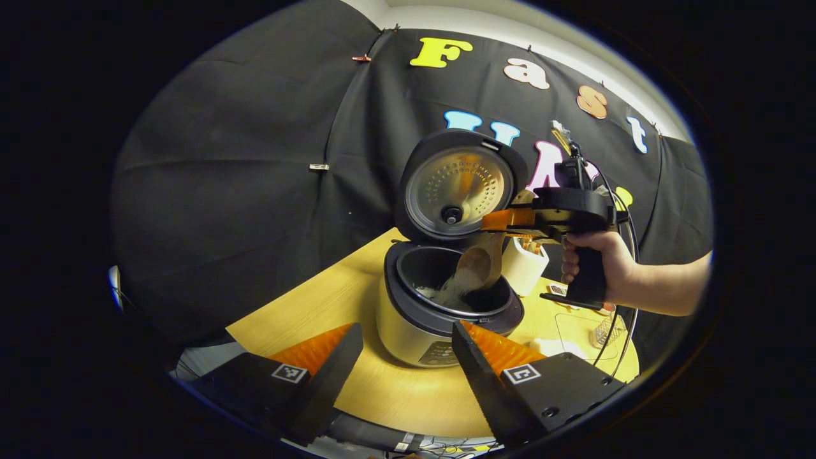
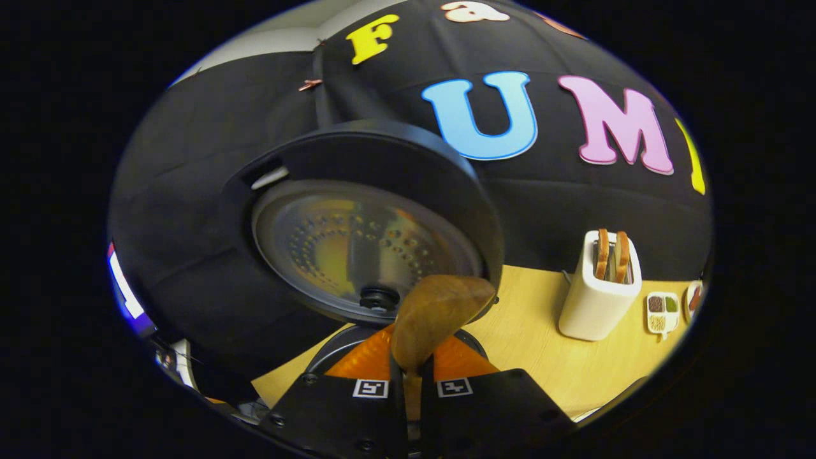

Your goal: Close the left gripper, press the button to open the rice cooker; take a wooden spoon from the chopstick holder with the right hand, scoop a spoonful of rice and pour it into the rice cooker, then put the wooden spoon back into the chopstick holder.

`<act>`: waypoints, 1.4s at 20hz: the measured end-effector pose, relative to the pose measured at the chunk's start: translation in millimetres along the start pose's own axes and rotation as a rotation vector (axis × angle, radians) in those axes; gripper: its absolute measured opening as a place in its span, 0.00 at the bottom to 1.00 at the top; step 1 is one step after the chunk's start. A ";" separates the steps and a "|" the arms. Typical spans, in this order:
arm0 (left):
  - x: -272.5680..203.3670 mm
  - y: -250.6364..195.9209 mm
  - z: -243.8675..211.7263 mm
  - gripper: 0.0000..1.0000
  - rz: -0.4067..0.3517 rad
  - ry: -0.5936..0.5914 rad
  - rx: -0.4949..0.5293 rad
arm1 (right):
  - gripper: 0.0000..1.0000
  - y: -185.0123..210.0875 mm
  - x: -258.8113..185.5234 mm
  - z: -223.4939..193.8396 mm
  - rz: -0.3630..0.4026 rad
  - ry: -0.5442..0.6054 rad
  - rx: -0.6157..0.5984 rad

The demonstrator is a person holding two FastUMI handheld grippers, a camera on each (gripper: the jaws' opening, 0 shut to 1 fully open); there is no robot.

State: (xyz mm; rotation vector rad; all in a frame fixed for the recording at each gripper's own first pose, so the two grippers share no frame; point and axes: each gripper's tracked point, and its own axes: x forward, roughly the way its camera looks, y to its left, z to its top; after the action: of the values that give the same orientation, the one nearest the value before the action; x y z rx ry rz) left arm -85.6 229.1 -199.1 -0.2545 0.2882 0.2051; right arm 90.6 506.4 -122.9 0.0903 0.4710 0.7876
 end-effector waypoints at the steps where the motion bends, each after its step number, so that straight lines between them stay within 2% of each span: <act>1: 0.6 0.3 0.5 0.96 0.000 0.000 0.002 | 0.13 5.4 -1.7 -0.1 0.011 -0.006 -0.051; 2: 0.2 0.5 0.2 0.92 -0.001 0.000 0.003 | 0.13 9.7 -0.5 0.1 0.022 -0.015 -0.100; 3: 0.5 0.1 -1.0 0.96 -0.002 0.001 0.003 | 0.13 15.5 0.6 -0.3 0.034 -0.022 -0.148; 7: 1.2 1.6 -2.0 0.96 -0.003 0.010 -0.011 | 0.13 41.5 -2.0 -9.2 0.097 -0.051 -0.363; 8: 0.6 3.0 2.5 0.96 -0.002 -0.002 -0.023 | 0.08 48.2 -2.0 -12.7 0.119 -0.053 -0.404; 9: 0.2 4.3 7.9 0.96 0.000 -0.017 -0.031 | 0.13 53.3 -1.9 -15.9 0.134 -0.048 -0.440; 11: 1.7 9.8 14.0 0.96 0.011 -0.039 -0.032 | 0.13 60.9 -2.6 -22.1 0.159 -0.047 -0.501; 14: 1.0 17.3 16.9 0.96 0.028 -0.054 -0.031 | 0.13 65.1 -5.2 -30.3 0.174 -0.035 -0.523; 19: -7.3 24.1 13.6 0.96 0.044 -0.061 -0.049 | 0.13 52.9 -2.0 -21.6 0.144 -0.024 -0.423; 22: -10.0 19.3 9.3 0.93 0.038 -0.053 -0.054 | 0.13 41.7 -17.1 -5.3 0.126 -0.031 -0.259; 24: -12.2 12.2 10.8 0.96 0.028 -0.052 -0.035 | 0.13 33.0 -32.1 12.7 0.111 -0.054 -0.138; 28: -12.9 -20.1 18.8 0.96 -0.038 -0.057 0.007 | 0.12 -7.3 -63.8 45.1 0.041 -0.118 0.038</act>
State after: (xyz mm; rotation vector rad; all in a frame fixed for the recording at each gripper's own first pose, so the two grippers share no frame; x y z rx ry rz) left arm -88.3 213.2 -173.3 -0.2470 0.2272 0.1731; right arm 76.5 460.8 -60.6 0.1814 0.3733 0.8090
